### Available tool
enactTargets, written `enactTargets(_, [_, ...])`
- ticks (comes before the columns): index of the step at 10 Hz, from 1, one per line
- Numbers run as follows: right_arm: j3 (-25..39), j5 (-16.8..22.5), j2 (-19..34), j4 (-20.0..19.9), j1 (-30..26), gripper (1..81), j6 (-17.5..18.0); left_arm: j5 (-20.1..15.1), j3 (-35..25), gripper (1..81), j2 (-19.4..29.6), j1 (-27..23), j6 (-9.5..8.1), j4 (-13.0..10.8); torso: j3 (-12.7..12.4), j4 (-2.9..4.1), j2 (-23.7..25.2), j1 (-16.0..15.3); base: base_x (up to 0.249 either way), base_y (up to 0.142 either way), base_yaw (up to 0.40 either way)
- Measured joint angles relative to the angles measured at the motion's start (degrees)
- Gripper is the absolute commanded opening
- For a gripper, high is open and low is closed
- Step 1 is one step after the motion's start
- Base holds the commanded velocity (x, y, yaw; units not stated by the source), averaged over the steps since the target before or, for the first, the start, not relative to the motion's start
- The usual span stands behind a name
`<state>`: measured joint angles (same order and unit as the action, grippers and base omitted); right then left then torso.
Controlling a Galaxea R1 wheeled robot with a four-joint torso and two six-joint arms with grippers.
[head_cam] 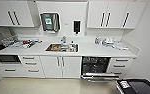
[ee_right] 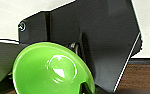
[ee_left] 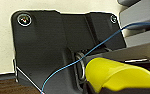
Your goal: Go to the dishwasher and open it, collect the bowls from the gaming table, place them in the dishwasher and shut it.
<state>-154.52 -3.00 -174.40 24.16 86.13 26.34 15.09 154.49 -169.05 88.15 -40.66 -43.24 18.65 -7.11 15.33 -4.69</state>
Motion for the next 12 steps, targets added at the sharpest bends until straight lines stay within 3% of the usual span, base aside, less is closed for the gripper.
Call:
enactTargets(5, [0.00,0.00,0.00,0.00,-0.10,1.0,0.00,0.00,0.00,1.0,0.00,0.00,0.02,-0.02,0.00,0.00,0.00,0.00,0.135,0.000,0.000])
enactTargets(12, [0.00,0.06,0.26,0.00,0.09,1.0,0.00,-0.02,-0.09,1.0,0.02,0.35,0.02,-0.02,0.00,0.00,0.02,0.07,0.135,-0.075,0.000])
